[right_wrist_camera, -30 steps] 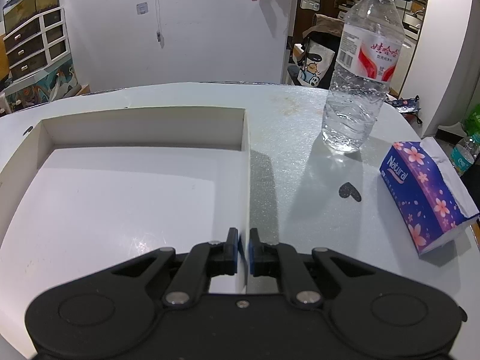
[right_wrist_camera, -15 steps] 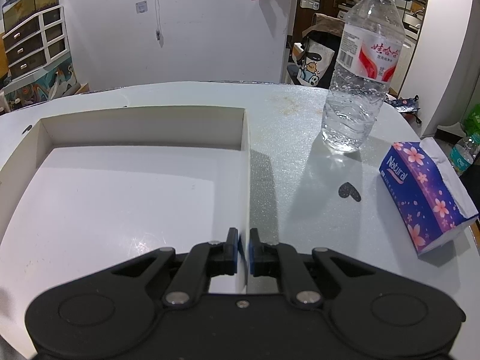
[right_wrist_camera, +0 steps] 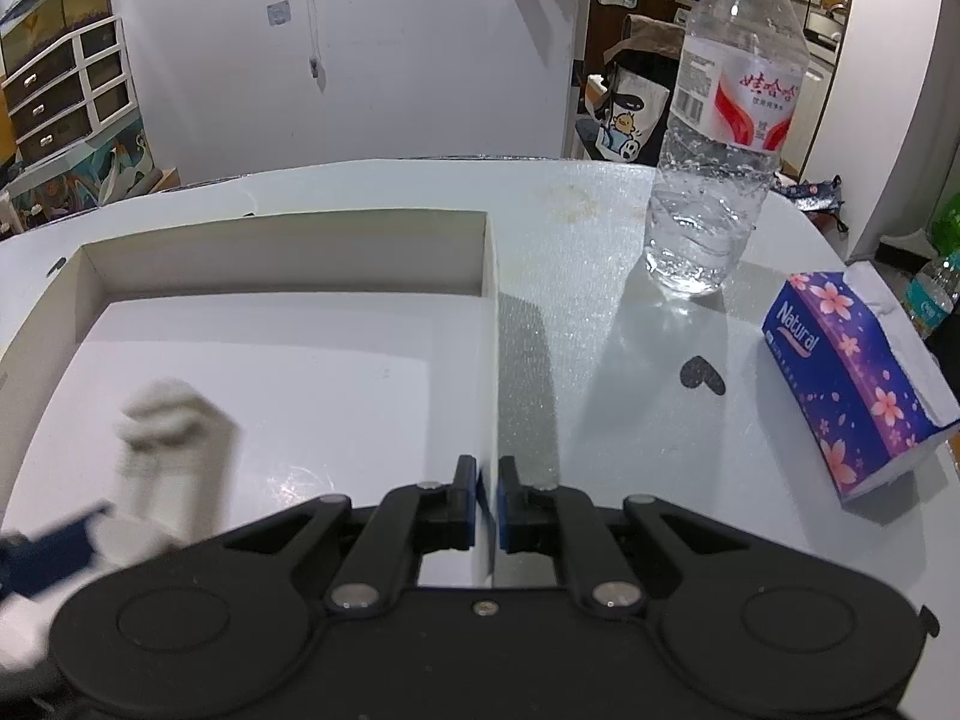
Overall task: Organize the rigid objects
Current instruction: 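Carry the grey pin tool into the white box and open the left tool, then move the left tool back to the white plug charger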
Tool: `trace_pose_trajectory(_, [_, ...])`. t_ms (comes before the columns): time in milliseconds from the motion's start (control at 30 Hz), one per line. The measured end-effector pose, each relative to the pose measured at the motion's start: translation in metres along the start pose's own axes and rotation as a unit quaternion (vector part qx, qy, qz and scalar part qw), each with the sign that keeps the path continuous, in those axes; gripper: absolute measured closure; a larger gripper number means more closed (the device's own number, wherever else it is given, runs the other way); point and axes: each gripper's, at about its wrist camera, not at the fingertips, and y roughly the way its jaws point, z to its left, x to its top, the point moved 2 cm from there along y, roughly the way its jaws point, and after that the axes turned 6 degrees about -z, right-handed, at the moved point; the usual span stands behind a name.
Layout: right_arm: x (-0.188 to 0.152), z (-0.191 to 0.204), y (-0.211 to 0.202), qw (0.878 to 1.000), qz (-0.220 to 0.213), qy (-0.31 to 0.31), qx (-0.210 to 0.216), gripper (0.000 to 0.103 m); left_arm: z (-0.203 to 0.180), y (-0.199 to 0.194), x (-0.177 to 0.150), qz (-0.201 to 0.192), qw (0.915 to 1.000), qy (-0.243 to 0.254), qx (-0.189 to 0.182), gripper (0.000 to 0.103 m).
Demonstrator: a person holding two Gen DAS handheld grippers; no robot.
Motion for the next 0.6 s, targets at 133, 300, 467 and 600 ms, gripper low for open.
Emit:
trace_pose_trajectory(133, [0.0, 0.0, 0.001, 1.0, 0.002, -0.002, 0.0, 0.096, -0.006, 0.002, -0.005, 0.006, 0.9999, -0.001, -0.013, 0.057])
trace_pose_trajectory(300, [-0.001, 0.0, 0.001, 1.0, 0.002, -0.003, 0.0, 0.096, -0.008, -0.007, -0.003, 0.0, 0.9999, 0.013, -0.002, 0.021])
trace_pose_trajectory(467, [-0.001, 0.001, 0.001, 1.0, 0.002, -0.003, 0.0, 0.096, -0.007, -0.017, -0.002, 0.009, 0.9998, 0.019, 0.004, 0.021])
trace_pose_trajectory(600, [-0.001, 0.001, 0.001, 1.0, 0.002, -0.003, 0.0, 0.096, 0.0, -0.035, -0.001, 0.006, 0.9993, 0.025, 0.026, 0.017])
